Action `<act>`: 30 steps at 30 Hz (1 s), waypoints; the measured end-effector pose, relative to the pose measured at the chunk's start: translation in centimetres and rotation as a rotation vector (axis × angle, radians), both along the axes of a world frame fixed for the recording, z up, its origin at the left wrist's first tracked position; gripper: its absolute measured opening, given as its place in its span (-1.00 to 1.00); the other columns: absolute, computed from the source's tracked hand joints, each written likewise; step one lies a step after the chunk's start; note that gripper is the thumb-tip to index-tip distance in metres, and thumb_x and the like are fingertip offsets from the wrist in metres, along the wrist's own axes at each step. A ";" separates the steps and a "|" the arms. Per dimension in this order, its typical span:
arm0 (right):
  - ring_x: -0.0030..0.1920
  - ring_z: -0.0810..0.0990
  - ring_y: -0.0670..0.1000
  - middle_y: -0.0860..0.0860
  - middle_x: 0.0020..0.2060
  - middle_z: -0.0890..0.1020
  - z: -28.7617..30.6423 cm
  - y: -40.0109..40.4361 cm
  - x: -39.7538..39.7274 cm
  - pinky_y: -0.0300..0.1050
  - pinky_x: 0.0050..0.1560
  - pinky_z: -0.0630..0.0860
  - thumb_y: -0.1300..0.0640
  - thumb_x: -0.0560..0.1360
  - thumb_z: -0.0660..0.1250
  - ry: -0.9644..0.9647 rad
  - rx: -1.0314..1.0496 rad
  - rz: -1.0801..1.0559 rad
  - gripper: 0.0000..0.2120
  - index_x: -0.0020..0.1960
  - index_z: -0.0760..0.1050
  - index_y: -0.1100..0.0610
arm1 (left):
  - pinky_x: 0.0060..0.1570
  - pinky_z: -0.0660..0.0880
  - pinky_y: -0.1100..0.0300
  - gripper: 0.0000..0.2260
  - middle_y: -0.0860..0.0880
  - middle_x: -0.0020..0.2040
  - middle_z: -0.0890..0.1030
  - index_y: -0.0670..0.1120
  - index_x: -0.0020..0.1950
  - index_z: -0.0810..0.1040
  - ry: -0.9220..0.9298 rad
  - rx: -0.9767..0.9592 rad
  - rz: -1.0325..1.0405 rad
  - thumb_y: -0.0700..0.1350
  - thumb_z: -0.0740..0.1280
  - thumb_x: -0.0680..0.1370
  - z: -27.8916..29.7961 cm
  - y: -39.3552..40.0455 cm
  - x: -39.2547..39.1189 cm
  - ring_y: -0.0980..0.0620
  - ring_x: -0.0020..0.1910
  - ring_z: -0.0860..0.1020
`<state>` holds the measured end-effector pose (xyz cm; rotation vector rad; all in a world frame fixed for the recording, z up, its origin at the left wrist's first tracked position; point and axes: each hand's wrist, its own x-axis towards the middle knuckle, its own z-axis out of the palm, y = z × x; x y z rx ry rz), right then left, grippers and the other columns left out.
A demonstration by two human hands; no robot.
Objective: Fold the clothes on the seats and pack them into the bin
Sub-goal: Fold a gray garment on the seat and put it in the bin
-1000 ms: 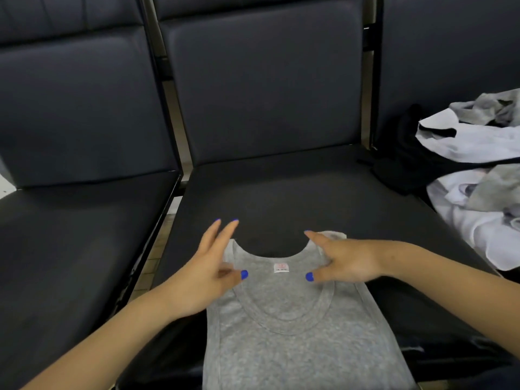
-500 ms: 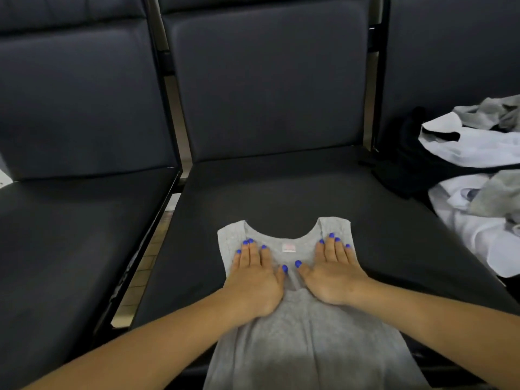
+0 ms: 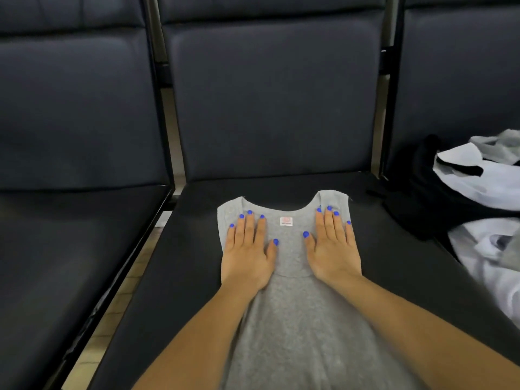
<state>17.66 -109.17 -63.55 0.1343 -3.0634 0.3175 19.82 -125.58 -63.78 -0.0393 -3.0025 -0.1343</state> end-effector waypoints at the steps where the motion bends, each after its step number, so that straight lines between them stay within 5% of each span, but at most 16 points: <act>1: 0.53 -0.28 -0.01 0.06 0.54 -0.25 -0.2 -0.1 -0.6 -0.04 0.47 -0.34 -0.20 0.47 -0.46 0.061 0.011 -0.003 -0.29 0.53 -0.32 0.13 | 0.38 -0.41 0.12 -0.24 -0.06 0.56 -0.26 -0.02 0.56 -0.24 0.022 0.003 0.012 0.23 -0.47 0.39 0.1 0.0 -0.7 0.01 0.53 -0.28; 4: 0.54 -0.24 -0.02 0.04 0.55 -0.16 0.1 -0.2 -3.0 -0.05 0.45 -0.36 -0.21 0.35 -0.53 0.155 0.014 0.003 -0.17 0.55 -0.24 0.10 | 0.39 -0.40 0.13 -0.21 -0.07 0.57 -0.22 -0.01 0.56 -0.22 0.050 0.015 0.015 0.25 -0.48 0.36 0.4 -0.3 -2.7 0.00 0.54 -0.25; 9: 0.55 -0.04 0.00 0.05 0.55 0.06 1.5 -0.2 -7.1 -0.03 0.50 -0.21 -0.16 0.60 -0.21 0.196 0.037 -0.011 -0.40 0.56 0.01 0.09 | 0.48 -0.30 0.12 -0.40 -0.07 0.58 -0.10 0.00 0.57 -0.12 0.043 0.010 0.009 0.24 -0.23 0.59 1.4 -1.2 -6.3 0.00 0.55 -0.16; 12: 0.53 0.08 0.03 0.06 0.52 0.19 1.7 -0.9 -9.3 -0.01 0.50 -0.09 -0.20 0.40 -0.41 0.224 0.037 -0.062 -0.17 0.54 0.11 0.10 | 0.50 -0.24 0.11 -0.46 -0.04 0.58 -0.05 0.02 0.57 -0.07 0.008 0.016 -0.019 0.19 -0.14 0.63 2.1 -1.8 -8.6 0.02 0.55 -0.13; 16: 0.53 0.08 0.03 0.09 0.51 0.21 1.6 -1.5 -11.3 -0.01 0.51 -0.03 -0.13 0.58 -0.17 0.217 0.037 -0.083 -0.39 0.54 0.10 0.12 | 0.51 -0.19 0.13 -0.47 -0.01 0.58 0.01 0.05 0.57 0.02 -0.002 0.045 -0.045 0.20 -0.11 0.63 2.6 -2.6 -11.3 0.04 0.55 -0.08; 20: 0.52 0.11 0.09 0.13 0.50 0.21 1.9 -1.5 -11.1 0.02 0.50 -0.02 -0.12 0.56 -0.23 0.194 0.075 -0.074 -0.37 0.54 0.10 0.14 | 0.48 -0.29 0.10 -0.43 0.02 0.58 -0.11 0.01 0.57 -0.08 -0.077 0.090 -0.114 0.20 -0.05 0.63 3.5 -3.0 -11.4 0.08 0.54 -0.18; 24: 0.50 0.14 0.14 0.17 0.50 0.22 2.8 -1.6 -11.2 0.09 0.47 0.00 -0.14 0.45 -0.34 0.152 0.101 -0.055 -0.25 0.52 0.14 0.15 | 0.44 -0.35 0.04 -0.45 0.10 0.57 -0.19 0.09 0.56 -0.14 -0.195 0.321 -0.149 0.14 0.03 0.64 7.5 -3.0 -7.3 0.12 0.52 -0.26; 27: 0.52 0.07 0.13 0.14 0.52 0.14 3.4 -1.3 -11.5 0.13 0.49 -0.05 -0.09 0.61 -0.11 0.055 0.105 -0.022 -0.43 0.56 -0.02 0.12 | 0.46 -0.31 0.01 -0.46 0.15 0.57 -0.14 0.19 0.54 -0.05 -0.316 0.079 -0.279 0.14 0.11 0.62 9.8 -3.6 0.4 0.11 0.53 -0.23; 30: 0.53 0.01 0.14 0.10 0.54 0.06 4.7 -1.6 -10.5 0.19 0.49 -0.12 -0.12 0.63 -0.15 0.017 0.159 0.004 -0.42 0.57 -0.15 0.09 | 0.46 -0.27 -0.02 -0.58 0.17 0.57 -0.11 0.28 0.49 0.14 -0.512 -0.077 -0.347 0.17 0.07 0.62 10.6 -3.9 8.3 0.08 0.53 -0.20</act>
